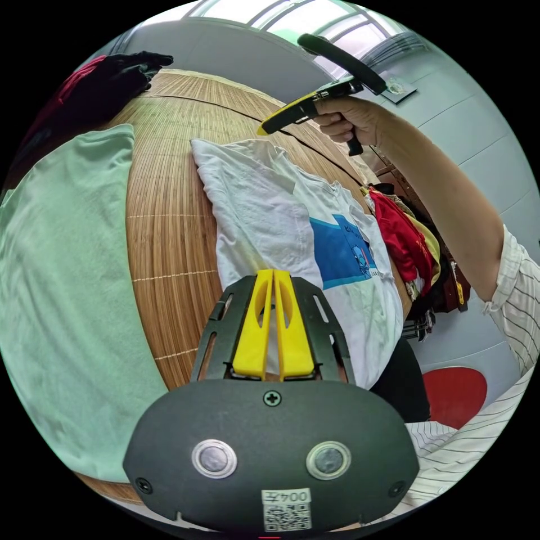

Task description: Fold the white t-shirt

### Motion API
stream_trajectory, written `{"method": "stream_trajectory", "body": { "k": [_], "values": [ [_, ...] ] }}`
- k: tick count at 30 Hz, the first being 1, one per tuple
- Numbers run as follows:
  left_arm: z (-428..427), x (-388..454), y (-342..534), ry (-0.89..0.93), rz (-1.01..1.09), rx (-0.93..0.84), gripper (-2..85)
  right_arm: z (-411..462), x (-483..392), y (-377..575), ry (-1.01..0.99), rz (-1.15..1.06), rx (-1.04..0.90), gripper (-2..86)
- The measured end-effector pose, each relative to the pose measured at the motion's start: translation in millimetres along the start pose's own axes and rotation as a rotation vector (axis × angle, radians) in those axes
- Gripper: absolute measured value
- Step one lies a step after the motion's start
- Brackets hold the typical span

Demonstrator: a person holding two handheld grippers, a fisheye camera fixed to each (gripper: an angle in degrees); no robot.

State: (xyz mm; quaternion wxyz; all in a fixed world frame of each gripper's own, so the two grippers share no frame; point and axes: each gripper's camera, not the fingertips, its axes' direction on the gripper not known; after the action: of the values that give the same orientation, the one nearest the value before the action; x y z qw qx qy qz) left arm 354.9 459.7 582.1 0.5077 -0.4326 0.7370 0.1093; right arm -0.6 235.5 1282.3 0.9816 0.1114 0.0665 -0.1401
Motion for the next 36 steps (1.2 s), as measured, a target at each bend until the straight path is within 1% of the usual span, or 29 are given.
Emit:
{"method": "stream_trajectory", "body": {
  "k": [1, 3, 4, 5, 10, 17, 21, 22, 24, 26, 30, 34, 36],
  "values": [
    [0, 0, 0, 0.0, 0.0, 0.0, 0.2, -4, 1, 1, 0.004, 0.017, 0.021, 5.2],
    [-2, 0, 2, -0.006, 0.002, -0.001, 0.2, -14, -1, 3, -0.106, 0.012, 0.099, 5.5],
    [-3, -1, 2, -0.006, 0.002, -0.001, 0.2, -17, -2, 2, -0.215, 0.005, 0.131, 6.1],
    [-4, -2, 3, -0.003, 0.001, -0.001, 0.2, -17, -2, -1, -0.277, 0.012, 0.142, 6.3],
    [-8, -3, 8, -0.002, 0.0, 0.001, 0.2, -16, 1, -16, -0.346, 0.005, 0.134, 6.9],
    [-15, -4, 17, 0.007, -0.005, -0.001, 0.1, -46, 37, -24, -0.471, 0.053, 0.165, 7.2],
    [-19, -2, 23, 0.002, -0.003, -0.001, 0.1, -57, 42, -28, -0.442, 0.035, 0.123, 5.4],
    [-19, -2, 24, 0.002, -0.004, -0.001, 0.1, -64, 44, -27, -0.419, 0.035, 0.134, 3.2],
    [-21, 0, 27, -0.004, -0.004, -0.002, 0.2, -79, 48, -23, -0.382, 0.04, 0.175, 2.3],
    [-24, 2, 31, -0.018, -0.012, 0.006, 0.2, -93, 67, -19, -0.331, 0.139, 0.215, 1.8],
    [-28, 6, 38, -0.022, -0.017, 0.007, 0.2, -100, 80, -13, -0.335, 0.246, 0.257, 2.5],
    [-31, 10, 45, -0.017, -0.019, 0.008, 0.2, -138, 106, -6, -0.375, 0.256, 0.282, 4.8],
    [-33, 13, 50, -0.012, -0.021, 0.008, 0.2, -165, 131, 13, -0.388, 0.315, 0.352, 4.9]
  ]
}}
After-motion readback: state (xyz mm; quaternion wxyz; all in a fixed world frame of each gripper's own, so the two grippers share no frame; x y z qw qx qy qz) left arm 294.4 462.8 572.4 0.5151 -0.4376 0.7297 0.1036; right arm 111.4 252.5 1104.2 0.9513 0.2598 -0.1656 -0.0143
